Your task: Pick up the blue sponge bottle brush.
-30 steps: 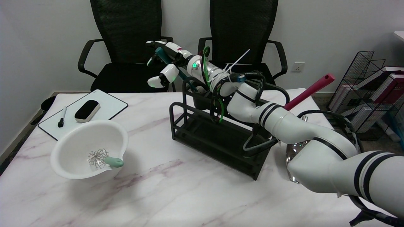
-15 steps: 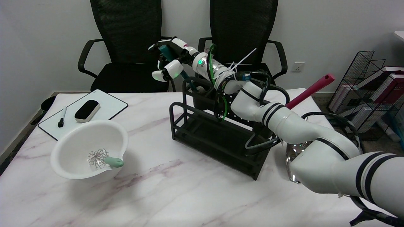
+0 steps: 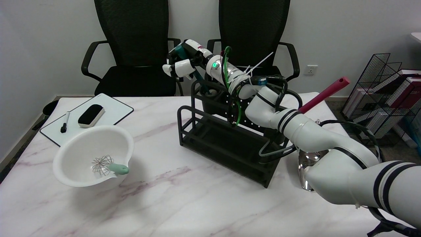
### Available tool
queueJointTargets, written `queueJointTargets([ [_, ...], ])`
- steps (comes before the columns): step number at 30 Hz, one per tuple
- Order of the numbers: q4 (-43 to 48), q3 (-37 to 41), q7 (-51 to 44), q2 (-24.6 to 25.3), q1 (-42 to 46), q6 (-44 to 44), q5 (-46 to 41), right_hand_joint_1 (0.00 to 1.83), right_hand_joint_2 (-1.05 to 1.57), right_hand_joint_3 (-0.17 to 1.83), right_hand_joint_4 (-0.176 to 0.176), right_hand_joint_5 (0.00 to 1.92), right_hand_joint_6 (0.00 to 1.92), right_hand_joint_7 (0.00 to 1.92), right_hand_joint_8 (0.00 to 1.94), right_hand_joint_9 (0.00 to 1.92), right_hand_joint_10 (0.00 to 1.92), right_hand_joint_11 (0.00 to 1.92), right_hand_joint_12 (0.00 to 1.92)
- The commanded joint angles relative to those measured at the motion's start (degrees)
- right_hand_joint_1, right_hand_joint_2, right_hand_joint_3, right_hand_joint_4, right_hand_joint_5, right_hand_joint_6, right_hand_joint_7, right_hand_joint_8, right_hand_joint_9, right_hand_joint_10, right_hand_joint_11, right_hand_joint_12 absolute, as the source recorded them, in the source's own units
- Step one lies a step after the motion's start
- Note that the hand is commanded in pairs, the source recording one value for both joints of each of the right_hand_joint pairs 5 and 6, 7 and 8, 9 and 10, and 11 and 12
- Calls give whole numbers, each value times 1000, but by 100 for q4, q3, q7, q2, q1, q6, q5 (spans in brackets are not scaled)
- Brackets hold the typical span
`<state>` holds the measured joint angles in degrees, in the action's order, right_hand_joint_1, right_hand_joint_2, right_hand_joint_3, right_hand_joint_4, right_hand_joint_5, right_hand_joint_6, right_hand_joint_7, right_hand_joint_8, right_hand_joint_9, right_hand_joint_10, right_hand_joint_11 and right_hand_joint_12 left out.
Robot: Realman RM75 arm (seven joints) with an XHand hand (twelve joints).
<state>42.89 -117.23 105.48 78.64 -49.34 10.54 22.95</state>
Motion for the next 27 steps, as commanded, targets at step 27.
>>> queueJointTargets([
  [27, 1082, 648, 27, -514, 819, 45, -1016, 871, 1571, 592, 0, 1920, 1920, 1920, 1920, 1920, 1920, 1882, 1882],
])
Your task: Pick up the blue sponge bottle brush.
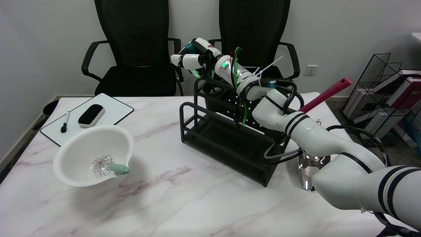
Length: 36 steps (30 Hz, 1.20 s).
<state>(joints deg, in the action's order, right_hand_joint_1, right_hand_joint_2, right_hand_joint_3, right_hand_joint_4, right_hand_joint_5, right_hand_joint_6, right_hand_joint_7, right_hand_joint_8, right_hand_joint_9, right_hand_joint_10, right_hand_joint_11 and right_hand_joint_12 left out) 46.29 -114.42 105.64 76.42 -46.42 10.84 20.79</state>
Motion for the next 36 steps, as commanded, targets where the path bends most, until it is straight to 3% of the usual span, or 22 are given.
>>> queueJointTargets([
  [1, 774, 372, 6, -311, 566, 24, -944, 873, 1571, 586, 0, 1920, 1920, 1920, 1920, 1920, 1920, 1887, 1887],
  [10, 1114, 409, 11, -425, 865, -16, -1348, 882, 1571, 523, 0, 1920, 1920, 1920, 1920, 1920, 1920, 1920, 1920],
  [18, 765, 439, 11, -361, 893, 206, -1665, 885, 1571, 491, 0, 1920, 1920, 1920, 1920, 1920, 1920, 1920, 1920],
  [24, 554, 351, -37, -265, 688, 371, -2370, 897, 1571, 476, 0, 1920, 1920, 1920, 1920, 1920, 1920, 1920, 1920],
  [36, 367, 335, 11, -247, 435, 503, -2405, 945, 1571, 451, 0, 1920, 1920, 1920, 1920, 1920, 1920, 1920, 1920],
])
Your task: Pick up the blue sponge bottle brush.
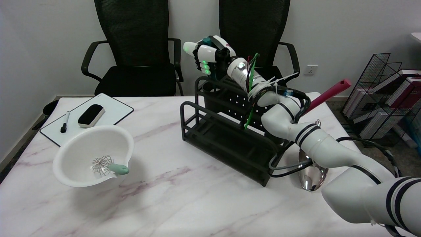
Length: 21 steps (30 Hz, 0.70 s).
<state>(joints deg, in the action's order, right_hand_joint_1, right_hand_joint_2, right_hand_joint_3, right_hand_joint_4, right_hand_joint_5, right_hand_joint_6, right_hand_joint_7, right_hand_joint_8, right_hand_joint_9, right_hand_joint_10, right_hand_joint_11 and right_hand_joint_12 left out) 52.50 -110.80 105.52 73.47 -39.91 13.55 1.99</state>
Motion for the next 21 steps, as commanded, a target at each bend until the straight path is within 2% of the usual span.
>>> queueJointTargets([
  [1, -288, -38, 23, 57, -229, 232, -538, 938, 1571, 450, 0, 1920, 1920, 1920, 1920, 1920, 1920, 1920, 1920],
  [21, -854, -376, 23, 299, -645, 368, -829, 942, 1571, 438, 0, 1920, 1920, 1920, 1920, 1920, 1920, 1920, 1920],
])
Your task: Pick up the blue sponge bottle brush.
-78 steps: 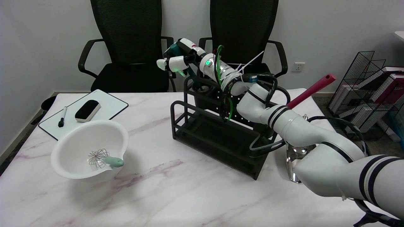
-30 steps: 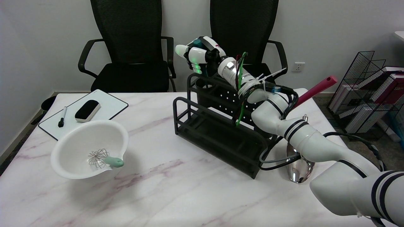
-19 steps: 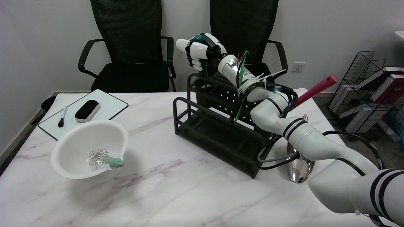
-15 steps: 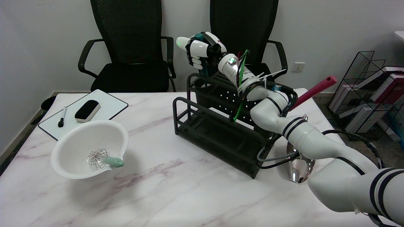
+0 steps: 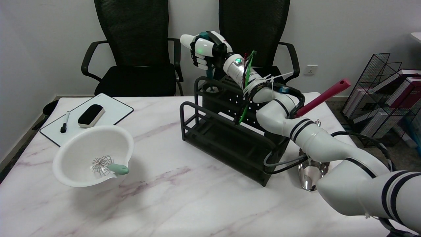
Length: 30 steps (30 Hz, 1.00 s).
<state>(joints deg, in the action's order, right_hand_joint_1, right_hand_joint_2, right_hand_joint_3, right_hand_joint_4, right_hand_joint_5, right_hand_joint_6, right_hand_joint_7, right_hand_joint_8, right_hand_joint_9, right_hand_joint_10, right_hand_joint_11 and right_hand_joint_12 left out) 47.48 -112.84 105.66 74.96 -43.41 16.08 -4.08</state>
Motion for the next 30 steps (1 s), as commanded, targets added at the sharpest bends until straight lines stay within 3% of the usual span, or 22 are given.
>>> queueJointTargets([
  [1, -361, -174, 9, 150, -303, 115, -222, 941, 1571, 437, 0, 1920, 1920, 1920, 1920, 1920, 1920, 1920, 1920],
  [30, -459, -63, 9, -178, -314, 656, -274, 961, 1571, 425, 0, 1920, 1920, 1920, 1920, 1920, 1920, 1920, 1920],
])
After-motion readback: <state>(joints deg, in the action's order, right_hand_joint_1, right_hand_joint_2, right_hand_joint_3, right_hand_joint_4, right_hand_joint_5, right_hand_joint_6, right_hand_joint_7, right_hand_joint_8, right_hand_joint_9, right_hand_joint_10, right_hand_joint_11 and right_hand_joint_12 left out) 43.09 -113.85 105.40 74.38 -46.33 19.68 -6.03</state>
